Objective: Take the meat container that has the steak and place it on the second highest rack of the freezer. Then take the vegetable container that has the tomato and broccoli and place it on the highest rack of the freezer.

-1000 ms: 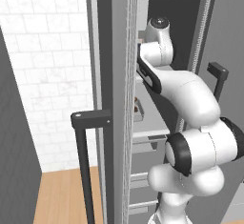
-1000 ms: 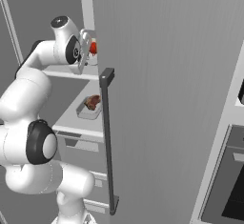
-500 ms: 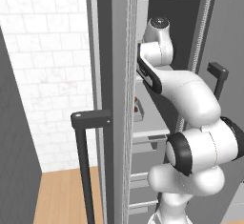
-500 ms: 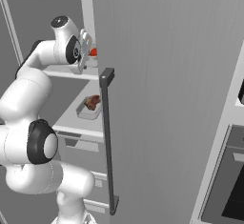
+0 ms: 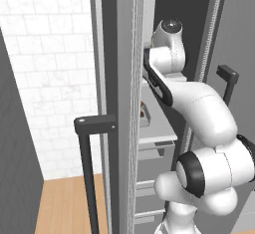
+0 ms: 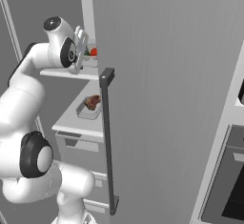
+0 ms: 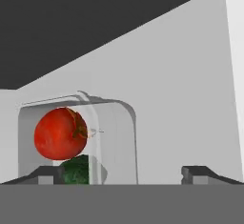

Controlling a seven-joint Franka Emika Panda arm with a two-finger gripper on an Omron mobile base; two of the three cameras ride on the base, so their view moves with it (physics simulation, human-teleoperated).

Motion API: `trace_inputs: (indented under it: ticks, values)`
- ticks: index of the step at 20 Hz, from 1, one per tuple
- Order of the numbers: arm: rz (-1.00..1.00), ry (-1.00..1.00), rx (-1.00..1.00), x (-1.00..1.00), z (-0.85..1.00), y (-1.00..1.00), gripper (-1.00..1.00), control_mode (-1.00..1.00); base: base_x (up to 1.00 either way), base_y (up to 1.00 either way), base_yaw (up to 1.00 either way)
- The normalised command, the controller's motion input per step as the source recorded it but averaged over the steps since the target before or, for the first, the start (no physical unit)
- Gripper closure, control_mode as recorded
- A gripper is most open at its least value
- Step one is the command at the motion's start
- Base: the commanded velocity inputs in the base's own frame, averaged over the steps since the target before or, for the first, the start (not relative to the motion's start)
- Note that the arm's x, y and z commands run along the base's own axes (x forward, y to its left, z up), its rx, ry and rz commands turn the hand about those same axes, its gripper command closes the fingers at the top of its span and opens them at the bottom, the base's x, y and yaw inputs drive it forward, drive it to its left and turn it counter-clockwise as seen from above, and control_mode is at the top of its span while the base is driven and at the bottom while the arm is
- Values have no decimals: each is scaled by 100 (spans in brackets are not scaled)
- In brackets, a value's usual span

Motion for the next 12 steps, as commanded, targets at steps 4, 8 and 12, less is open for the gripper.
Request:
trace_inputs:
  ticks: [4, 8, 12]
  values:
    - [0, -6, 1, -69, 46, -14, -100, -100, 0, 0, 0]
    - [0, 0, 0, -74, 44, -1, -100, -100, 0, 0, 0]
    - [0, 0, 0, -100, 14, -2, -100, -100, 0, 0, 0]
